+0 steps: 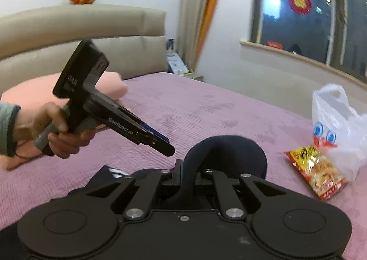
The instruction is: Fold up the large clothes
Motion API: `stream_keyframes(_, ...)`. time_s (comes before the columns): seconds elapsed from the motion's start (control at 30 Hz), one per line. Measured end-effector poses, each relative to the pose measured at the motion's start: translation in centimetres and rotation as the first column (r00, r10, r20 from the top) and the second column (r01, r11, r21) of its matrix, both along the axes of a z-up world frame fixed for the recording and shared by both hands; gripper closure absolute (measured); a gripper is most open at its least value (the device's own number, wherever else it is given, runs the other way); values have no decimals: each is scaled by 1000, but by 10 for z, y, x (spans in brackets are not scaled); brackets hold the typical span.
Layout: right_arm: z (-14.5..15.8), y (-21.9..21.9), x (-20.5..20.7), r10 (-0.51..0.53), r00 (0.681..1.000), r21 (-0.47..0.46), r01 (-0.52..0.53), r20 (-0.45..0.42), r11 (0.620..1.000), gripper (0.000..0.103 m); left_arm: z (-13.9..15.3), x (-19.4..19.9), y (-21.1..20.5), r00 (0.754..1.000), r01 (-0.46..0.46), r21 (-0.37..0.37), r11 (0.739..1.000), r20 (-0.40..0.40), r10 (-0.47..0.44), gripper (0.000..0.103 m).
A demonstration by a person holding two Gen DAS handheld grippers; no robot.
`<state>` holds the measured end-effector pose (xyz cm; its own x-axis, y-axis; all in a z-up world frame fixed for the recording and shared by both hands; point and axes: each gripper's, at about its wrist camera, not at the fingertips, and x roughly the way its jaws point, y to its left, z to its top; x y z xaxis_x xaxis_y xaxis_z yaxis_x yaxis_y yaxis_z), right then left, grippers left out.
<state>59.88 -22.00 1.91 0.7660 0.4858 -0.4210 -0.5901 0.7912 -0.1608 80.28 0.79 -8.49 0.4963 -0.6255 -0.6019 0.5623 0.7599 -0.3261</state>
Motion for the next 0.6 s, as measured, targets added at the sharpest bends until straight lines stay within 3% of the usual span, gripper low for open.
stream_keyframes(0.13,6,18,-26,76,997,-34,-75,31,997,95,9,-34,26,999,-50,-1,999,-15,50,70)
stream_keyframes(0.23,5,40,-67,213,976,-153,-202,56,967,95,10,-61,50,994,-98,-13,995,-50,97,68)
stream_keyframes(0.3,-10,50,-104,317,948,-282,-297,29,912,95,6,-83,64,991,-112,-23,993,-79,110,68)
stream_keyframes(0.4,-43,52,-152,398,910,-433,-407,-115,805,92,-5,-120,77,984,-122,-30,992,-137,117,67)
stream_keyframes(0.43,-52,50,-163,393,902,-442,-430,-177,788,81,-9,-130,79,980,-122,-33,992,-162,115,65)
stream_keyframes(0.47,-62,46,-174,365,901,-447,-432,-232,783,72,-14,-141,80,975,-119,-34,992,-193,110,61)
stream_keyframes(0.5,-69,40,-182,330,904,-450,-423,-273,787,70,-20,-150,80,970,-108,-30,994,-224,99,59)
stream_keyframes(0.6,-79,24,-189,179,924,-395,-313,-339,864,64,-32,-168,77,953,-91,-32,995,-293,78,58)
